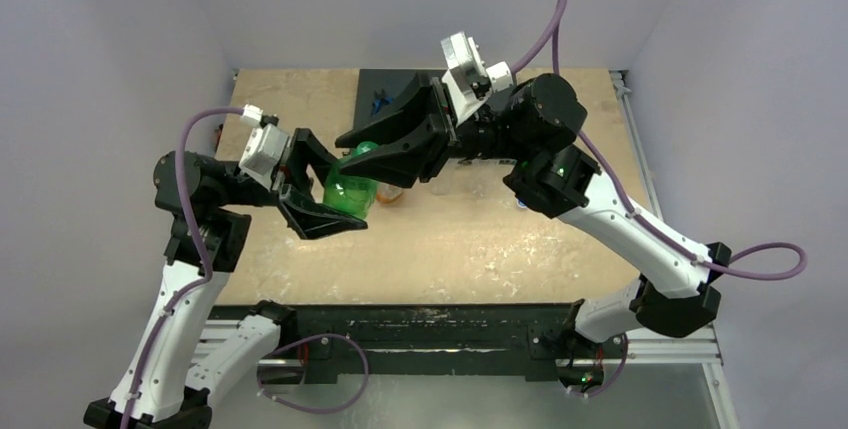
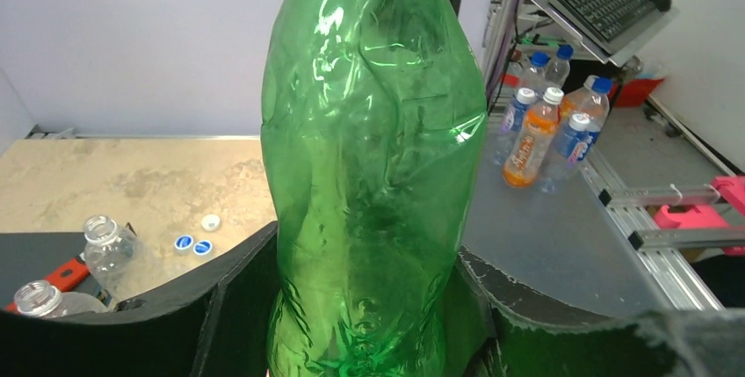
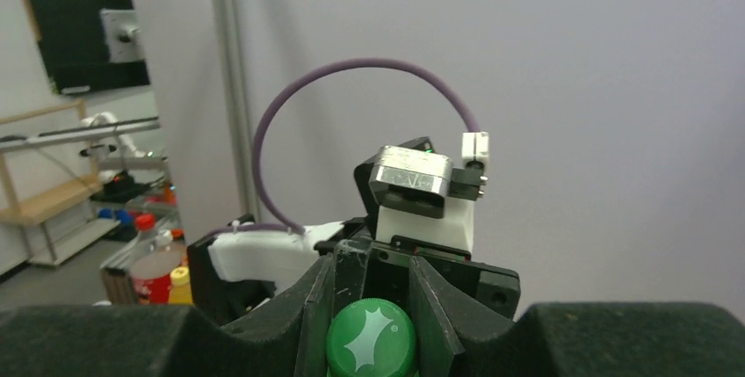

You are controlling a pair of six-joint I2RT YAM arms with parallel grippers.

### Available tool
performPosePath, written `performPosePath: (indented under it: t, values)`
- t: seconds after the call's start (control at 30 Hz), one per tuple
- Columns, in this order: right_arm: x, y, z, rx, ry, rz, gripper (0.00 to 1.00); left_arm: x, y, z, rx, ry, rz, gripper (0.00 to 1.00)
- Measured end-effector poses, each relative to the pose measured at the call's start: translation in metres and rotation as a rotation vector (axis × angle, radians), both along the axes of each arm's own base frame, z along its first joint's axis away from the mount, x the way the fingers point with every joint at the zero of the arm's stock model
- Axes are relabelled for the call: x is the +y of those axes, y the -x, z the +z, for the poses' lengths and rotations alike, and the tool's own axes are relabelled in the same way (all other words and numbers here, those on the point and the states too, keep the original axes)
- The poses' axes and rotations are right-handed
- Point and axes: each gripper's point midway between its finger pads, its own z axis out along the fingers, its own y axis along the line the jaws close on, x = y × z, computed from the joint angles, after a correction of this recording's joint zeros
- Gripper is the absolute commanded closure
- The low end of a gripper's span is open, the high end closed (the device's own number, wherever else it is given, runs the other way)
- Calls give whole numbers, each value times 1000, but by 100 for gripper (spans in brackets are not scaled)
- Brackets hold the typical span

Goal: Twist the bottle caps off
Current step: Unscrew the bottle cap from the plastic bottle.

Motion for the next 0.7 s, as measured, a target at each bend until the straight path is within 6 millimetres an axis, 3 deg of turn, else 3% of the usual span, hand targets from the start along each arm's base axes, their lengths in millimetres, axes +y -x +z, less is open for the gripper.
performPosePath:
  t: [0.2, 0.23, 0.27, 0.33, 0.37, 0.4, 0.5, 0.6, 0.7]
  values:
    - [-1, 18, -8, -79, 35, 140, 100, 2, 13, -7, 23, -44, -65, 91]
    - [-1, 19, -10, -85, 39, 152, 96, 2, 14, -9, 25, -50, -70, 91]
    - [-1, 19, -11, -90, 43, 160, 82, 2, 15, -10, 27, -56, -75, 92]
    - [-1, 18, -12, -89, 46, 157, 46, 3, 15, -11, 27, -64, -73, 94]
    - [0, 15, -11, -82, 48, 143, 34, 3, 14, -11, 23, -67, -65, 95]
    - [1, 11, -10, -64, 47, 116, 26, 2, 12, -12, 14, -69, -54, 96]
    - [3, -12, -5, 17, 35, -38, 16, 2, -3, -10, -48, -67, 43, 93]
    - [-3, -43, 2, 106, 12, -225, 11, 6, -28, -11, -124, -67, 203, 92]
    - [-13, -68, 11, 187, -4, -388, 12, 16, -56, -11, -214, -74, 387, 93]
